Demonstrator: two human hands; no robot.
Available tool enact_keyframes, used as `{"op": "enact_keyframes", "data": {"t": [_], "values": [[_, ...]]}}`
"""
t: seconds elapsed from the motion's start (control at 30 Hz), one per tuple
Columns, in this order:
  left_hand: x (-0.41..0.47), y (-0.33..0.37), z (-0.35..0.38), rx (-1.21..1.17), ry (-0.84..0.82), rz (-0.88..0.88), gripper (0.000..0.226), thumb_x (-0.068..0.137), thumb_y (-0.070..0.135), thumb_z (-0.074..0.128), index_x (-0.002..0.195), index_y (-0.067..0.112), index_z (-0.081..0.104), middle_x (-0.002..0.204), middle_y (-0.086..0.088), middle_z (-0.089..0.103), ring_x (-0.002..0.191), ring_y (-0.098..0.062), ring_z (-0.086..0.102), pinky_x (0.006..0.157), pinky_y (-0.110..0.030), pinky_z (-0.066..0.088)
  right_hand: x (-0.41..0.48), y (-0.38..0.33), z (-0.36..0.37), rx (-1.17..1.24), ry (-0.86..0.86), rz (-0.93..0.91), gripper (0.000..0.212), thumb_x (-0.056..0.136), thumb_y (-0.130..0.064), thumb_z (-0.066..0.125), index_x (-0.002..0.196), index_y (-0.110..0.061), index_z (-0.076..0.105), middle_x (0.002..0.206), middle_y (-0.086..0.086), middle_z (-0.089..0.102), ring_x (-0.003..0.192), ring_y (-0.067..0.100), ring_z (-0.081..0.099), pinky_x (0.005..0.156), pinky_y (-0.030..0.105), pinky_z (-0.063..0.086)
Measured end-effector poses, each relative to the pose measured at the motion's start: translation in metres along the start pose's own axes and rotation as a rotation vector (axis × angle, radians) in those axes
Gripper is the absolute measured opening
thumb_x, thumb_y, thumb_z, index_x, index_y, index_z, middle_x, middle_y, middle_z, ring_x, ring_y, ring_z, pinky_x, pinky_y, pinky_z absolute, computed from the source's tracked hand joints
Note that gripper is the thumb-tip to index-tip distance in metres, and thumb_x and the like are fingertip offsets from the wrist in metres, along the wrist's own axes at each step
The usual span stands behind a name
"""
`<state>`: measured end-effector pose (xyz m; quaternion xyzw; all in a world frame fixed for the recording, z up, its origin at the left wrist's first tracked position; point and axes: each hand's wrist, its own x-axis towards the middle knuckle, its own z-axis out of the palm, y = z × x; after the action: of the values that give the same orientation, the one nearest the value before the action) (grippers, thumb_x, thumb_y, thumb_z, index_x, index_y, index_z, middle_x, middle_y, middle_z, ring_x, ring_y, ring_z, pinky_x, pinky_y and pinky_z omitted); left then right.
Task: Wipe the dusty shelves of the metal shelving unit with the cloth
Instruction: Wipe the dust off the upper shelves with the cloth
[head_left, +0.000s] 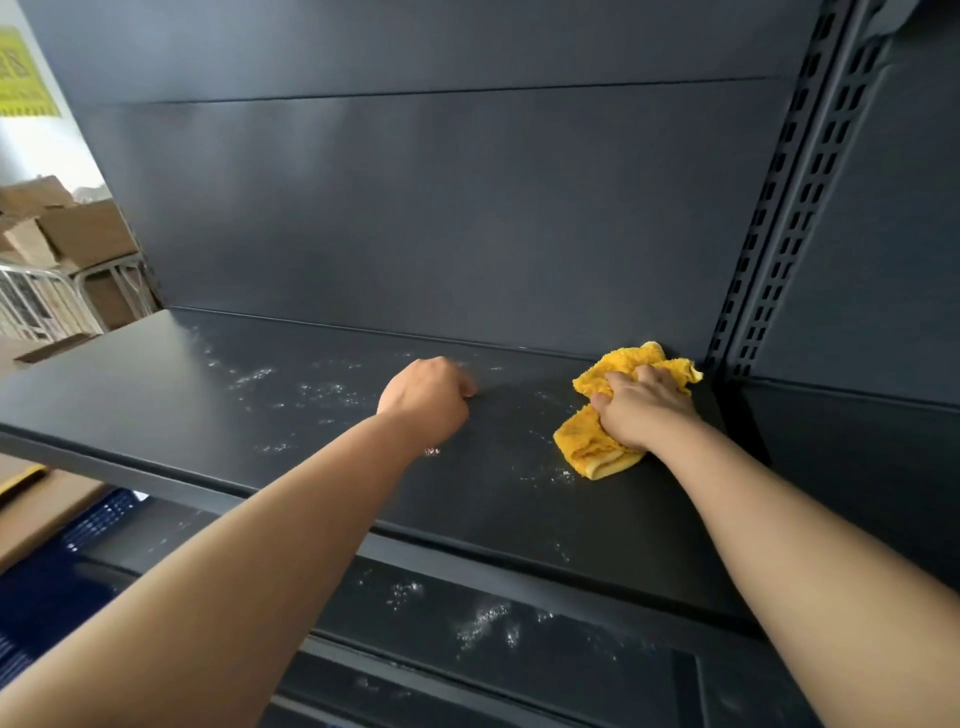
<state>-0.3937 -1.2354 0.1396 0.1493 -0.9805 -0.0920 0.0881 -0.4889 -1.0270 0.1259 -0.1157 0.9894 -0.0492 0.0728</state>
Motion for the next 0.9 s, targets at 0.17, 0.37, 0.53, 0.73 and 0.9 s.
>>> {"op": "enact_keyframes", "data": {"t": [0.17,0.37,0.53,0.73,0.9], "values": [[0.004,-0.046,-0.015,-0.015,0.037,-0.001,0.042,0.079,0.0,0.046,0.104,0.025,0.07,0.107,-0.004,0.069,0.098,-0.03,0.062,0.072,-0.034,0.052,0.001,-0.042,0.003,0.019,-0.02,0.01,0.056,0.1,-0.048,0.022,0.152,-0.027,0.018,0.161,0.005,0.003,0.148,0.03,-0.002,0.117,0.051,0.019],[0.009,-0.098,-0.029,0.017,0.01,0.033,0.036,0.074,-0.002,0.046,0.097,0.018,0.065,0.105,-0.007,0.068,0.088,-0.03,0.061,0.072,-0.036,0.053,0.01,-0.111,0.01,0.02,-0.025,-0.018,0.056,0.1,-0.049,0.022,0.152,-0.028,0.018,0.161,0.003,0.004,0.148,0.028,0.0,0.115,0.052,0.025],[0.012,-0.133,-0.033,-0.031,0.019,0.055,0.034,0.075,-0.002,0.047,0.098,0.016,0.065,0.107,-0.007,0.068,0.089,-0.029,0.059,0.074,-0.037,0.053,0.017,-0.173,0.014,0.013,-0.006,-0.098,0.053,0.101,-0.045,0.023,0.15,-0.026,0.023,0.16,0.003,0.011,0.148,0.027,0.007,0.114,0.05,0.026],[0.01,-0.173,-0.042,-0.045,0.043,0.073,0.044,0.081,-0.001,0.045,0.116,0.017,0.065,0.116,-0.007,0.066,0.105,-0.03,0.06,0.078,-0.036,0.053,0.016,-0.237,0.021,0.043,0.02,-0.212,0.047,0.101,-0.041,0.028,0.145,-0.027,0.033,0.152,0.0,0.027,0.139,0.025,0.027,0.107,0.046,0.036],[0.006,-0.178,-0.043,-0.094,0.038,0.092,0.052,0.086,0.002,0.043,0.13,0.025,0.058,0.127,-0.001,0.061,0.112,-0.026,0.058,0.075,-0.03,0.046,-0.002,-0.245,0.028,0.081,0.031,-0.294,0.044,0.1,-0.045,0.03,0.14,-0.031,0.037,0.151,-0.004,0.03,0.137,0.022,0.033,0.101,0.043,0.037]]}}
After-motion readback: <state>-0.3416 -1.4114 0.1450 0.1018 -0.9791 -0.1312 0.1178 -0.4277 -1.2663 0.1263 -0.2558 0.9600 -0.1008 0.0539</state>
